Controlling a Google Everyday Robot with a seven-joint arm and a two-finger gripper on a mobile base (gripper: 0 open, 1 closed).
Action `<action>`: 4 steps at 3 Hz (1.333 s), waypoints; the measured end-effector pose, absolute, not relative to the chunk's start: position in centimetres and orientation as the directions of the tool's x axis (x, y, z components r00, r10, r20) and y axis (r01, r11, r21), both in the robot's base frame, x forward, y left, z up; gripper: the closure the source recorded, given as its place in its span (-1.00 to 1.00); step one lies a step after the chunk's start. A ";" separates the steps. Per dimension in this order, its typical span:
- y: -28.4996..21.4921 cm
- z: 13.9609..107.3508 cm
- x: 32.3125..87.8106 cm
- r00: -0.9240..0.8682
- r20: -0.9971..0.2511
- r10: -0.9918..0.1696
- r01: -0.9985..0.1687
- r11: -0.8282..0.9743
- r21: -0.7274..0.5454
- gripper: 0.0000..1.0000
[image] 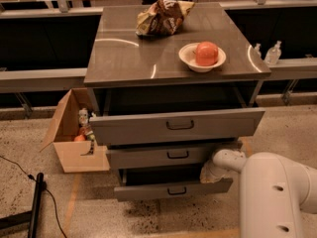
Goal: Open bottom drawer
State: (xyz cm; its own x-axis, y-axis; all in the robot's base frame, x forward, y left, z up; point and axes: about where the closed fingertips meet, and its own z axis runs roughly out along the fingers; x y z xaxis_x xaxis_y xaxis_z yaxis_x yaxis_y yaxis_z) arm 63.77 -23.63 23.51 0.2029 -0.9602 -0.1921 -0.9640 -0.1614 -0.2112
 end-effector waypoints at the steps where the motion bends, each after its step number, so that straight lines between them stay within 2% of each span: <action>1: -23.6 25.2 63.5 0.187 -0.189 -0.964 -0.966 -0.146 -0.215 -0.14; 3: -24.1 25.9 63.7 0.149 -0.152 -0.977 -0.965 -0.110 -0.237 0.79; 4: -24.2 25.7 64.0 0.136 -0.140 -0.981 -0.958 -0.094 -0.272 1.00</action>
Offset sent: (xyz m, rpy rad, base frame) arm 0.0027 -0.0068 0.0387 -0.0357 -0.0377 -0.0685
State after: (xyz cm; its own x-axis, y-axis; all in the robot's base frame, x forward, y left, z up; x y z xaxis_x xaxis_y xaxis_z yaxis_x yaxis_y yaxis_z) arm 64.02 -24.17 25.67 0.1361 -0.9807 -0.1403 -0.9576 -0.0939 -0.2723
